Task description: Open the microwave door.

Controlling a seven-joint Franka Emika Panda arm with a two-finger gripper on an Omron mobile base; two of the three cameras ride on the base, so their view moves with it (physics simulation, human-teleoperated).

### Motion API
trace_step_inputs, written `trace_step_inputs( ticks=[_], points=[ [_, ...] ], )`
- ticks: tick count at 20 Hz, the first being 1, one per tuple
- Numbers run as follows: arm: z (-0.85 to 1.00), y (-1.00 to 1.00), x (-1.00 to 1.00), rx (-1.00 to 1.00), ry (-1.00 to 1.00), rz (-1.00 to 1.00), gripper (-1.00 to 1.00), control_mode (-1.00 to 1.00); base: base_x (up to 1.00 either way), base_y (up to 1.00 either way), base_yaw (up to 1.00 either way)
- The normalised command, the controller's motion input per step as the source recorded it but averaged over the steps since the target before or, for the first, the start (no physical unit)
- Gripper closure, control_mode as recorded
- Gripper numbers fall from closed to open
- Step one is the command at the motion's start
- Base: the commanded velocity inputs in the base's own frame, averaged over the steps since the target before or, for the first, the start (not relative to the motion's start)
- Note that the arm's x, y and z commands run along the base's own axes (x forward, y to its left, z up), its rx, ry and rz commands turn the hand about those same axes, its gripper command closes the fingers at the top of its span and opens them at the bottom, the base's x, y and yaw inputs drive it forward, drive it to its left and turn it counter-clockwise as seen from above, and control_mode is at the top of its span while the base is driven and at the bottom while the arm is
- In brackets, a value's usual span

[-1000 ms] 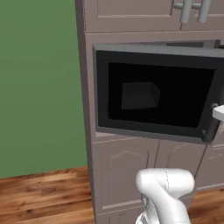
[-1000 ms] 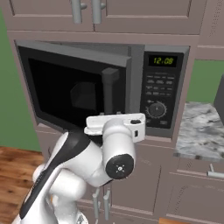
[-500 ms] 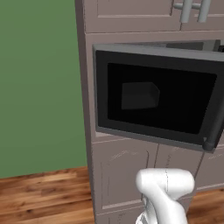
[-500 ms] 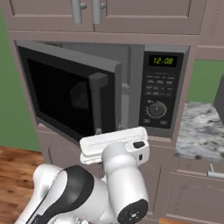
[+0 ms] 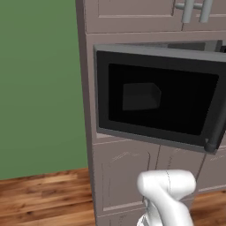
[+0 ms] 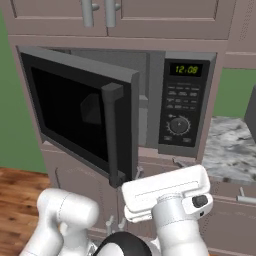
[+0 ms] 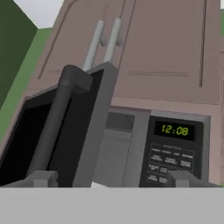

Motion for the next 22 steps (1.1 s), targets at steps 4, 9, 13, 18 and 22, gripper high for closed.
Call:
trace_step_inputs(
  ticks=[4, 9, 13, 18, 22],
  points=[
    [0.0, -0.22, 0.03, -0.28, -0.15, 0.0, -1.0, -1.0, 0.0, 0.0, 0.0],
    [-0.16, 0.11, 0.35, -0.41, -0.24, 0.0, -1.0, -1.0, 0.0, 0.0, 0.0],
    [-0.22, 0.33, 0.68, -0.33, -0.08, -0.01, -1.0, -1.0, 0.0, 0.0, 0.0],
    [-0.06, -0.09, 0.84, -0.07, 0.06, 0.0, -1.0, -1.0, 0.0, 0.0, 0.0],
    [-0.12, -0.07, 0.89, -0.06, 0.06, 0.0, -1.0, -1.0, 0.0, 0.0, 0.0]
  ],
)
